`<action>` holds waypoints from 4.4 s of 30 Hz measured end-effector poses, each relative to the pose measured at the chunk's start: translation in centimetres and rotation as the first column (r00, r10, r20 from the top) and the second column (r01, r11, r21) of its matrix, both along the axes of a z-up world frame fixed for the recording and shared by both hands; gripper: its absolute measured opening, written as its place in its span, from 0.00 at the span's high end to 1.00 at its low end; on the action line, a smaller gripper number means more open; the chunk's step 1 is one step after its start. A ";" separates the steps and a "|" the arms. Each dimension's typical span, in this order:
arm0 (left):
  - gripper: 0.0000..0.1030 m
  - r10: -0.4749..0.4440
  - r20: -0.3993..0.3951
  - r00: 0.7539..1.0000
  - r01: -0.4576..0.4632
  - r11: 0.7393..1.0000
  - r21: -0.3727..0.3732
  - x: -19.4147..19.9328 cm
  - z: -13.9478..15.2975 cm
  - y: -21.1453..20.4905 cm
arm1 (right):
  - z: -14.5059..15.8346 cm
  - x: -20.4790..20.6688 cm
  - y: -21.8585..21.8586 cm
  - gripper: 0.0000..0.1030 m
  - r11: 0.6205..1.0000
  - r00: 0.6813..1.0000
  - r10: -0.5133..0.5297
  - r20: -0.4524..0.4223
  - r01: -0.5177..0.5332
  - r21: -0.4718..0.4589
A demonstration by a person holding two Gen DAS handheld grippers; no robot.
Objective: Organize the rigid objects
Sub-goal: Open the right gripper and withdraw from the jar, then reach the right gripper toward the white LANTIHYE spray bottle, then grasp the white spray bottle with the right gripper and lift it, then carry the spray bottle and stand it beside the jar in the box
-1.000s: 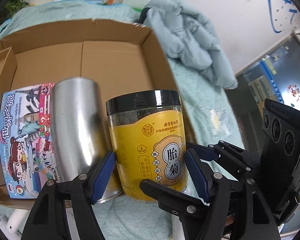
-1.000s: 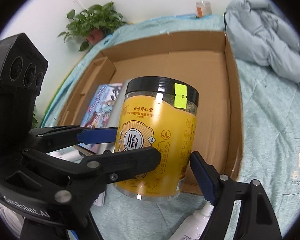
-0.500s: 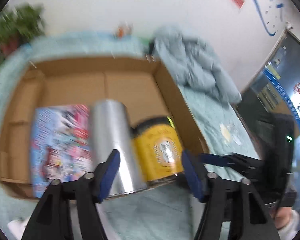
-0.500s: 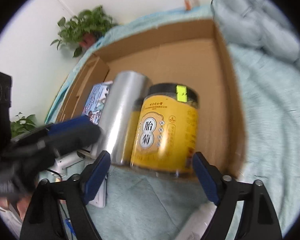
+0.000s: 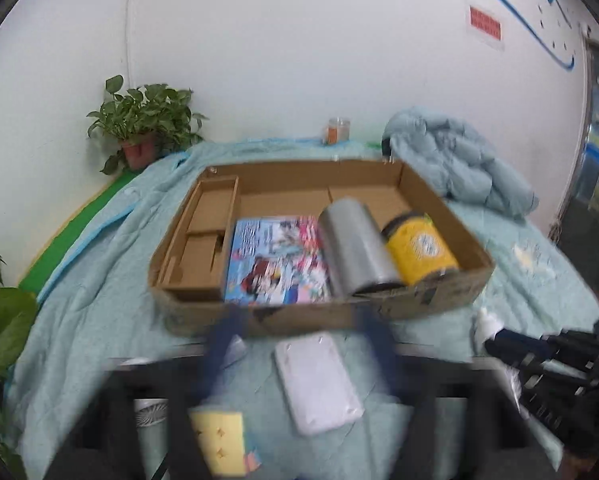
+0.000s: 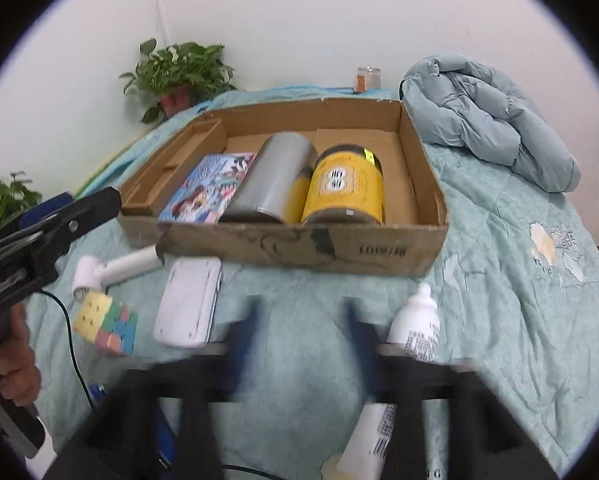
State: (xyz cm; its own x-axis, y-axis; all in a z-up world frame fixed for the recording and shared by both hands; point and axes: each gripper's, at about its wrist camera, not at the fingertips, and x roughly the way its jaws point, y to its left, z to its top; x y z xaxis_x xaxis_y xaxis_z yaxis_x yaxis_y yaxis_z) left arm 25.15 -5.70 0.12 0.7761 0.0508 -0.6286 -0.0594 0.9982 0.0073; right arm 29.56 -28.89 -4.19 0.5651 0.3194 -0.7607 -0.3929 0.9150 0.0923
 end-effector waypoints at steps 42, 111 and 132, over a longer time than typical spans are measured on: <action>0.00 0.104 -0.009 0.995 -0.104 0.995 -0.008 -3.8 -2.5 -0.9 | 0.3 -6.4 -1.9 0.00 0.998 0.983 -0.010 0.185 -0.003 0.069; 0.52 -0.419 -0.187 0.888 0.347 0.880 -0.326 9.6 1.2 -12.9 | 1.3 1.5 -3.9 0.54 0.963 0.988 0.145 -0.054 -0.128 0.237; 0.54 -0.423 -0.288 0.859 0.332 0.889 -0.314 26.4 1.8 -17.0 | 1.1 15.6 -5.5 0.58 0.976 0.984 0.119 -0.130 -0.092 0.196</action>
State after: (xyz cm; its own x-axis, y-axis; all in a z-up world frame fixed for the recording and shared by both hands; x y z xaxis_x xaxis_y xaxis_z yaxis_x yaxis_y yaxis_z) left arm 51.58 -22.70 1.95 0.4391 -0.3926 -0.8081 0.2834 0.9141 -0.2901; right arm 45.15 -34.40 -3.08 0.4125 0.5162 -0.7506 -0.4567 0.8301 0.3198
